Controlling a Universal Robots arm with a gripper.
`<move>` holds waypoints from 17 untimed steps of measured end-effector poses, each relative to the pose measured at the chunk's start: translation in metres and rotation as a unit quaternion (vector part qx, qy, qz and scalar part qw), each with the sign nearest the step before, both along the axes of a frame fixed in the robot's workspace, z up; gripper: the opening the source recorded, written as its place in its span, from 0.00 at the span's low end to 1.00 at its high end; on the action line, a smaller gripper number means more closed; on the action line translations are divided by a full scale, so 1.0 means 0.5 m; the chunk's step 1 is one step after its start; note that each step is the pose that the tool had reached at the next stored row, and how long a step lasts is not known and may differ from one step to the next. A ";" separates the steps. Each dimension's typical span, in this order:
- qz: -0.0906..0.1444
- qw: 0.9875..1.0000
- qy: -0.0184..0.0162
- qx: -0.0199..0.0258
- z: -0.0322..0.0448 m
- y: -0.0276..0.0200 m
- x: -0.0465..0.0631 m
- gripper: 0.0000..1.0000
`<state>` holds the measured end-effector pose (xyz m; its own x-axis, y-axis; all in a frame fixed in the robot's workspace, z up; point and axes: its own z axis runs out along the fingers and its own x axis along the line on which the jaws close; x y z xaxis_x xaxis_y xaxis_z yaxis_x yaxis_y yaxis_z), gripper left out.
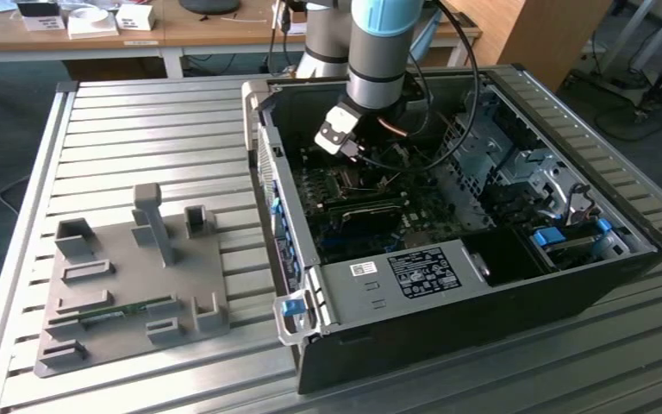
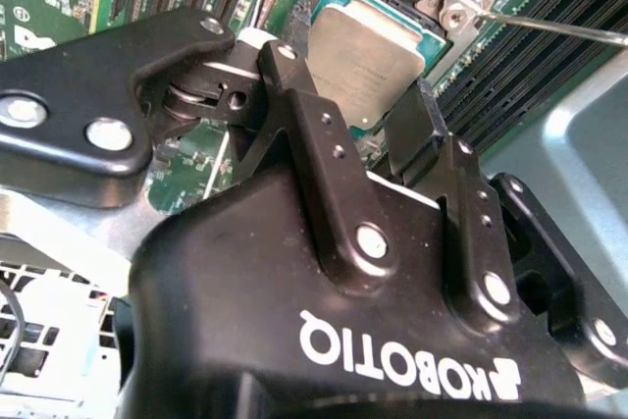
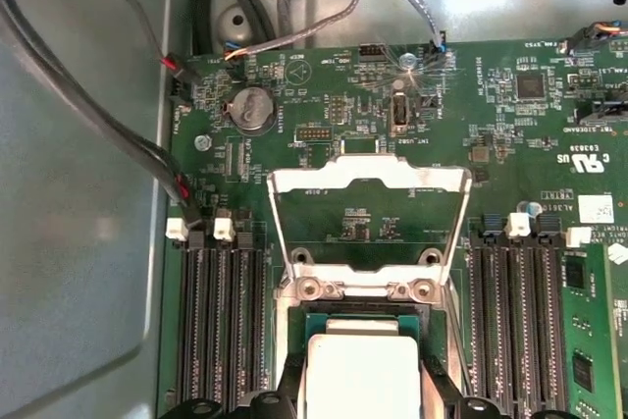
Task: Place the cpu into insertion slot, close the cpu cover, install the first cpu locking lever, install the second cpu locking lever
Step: 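Place the cpu into insertion slot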
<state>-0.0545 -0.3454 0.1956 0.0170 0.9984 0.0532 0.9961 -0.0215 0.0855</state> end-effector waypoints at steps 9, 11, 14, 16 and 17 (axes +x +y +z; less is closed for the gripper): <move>-0.001 1.000 0.000 0.000 -0.004 -0.0006 0.001 0.54; -0.001 1.000 0.000 0.000 -0.004 -0.0006 0.001 0.54; -0.001 1.000 0.000 0.000 -0.004 -0.0006 0.002 0.54; -0.001 1.000 0.000 0.000 -0.004 -0.0006 0.002 0.54; -0.001 1.000 0.000 0.000 -0.005 -0.0006 0.002 0.54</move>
<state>-0.0534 -0.3457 0.1933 0.0182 0.9984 0.0531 0.9961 -0.0227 0.0855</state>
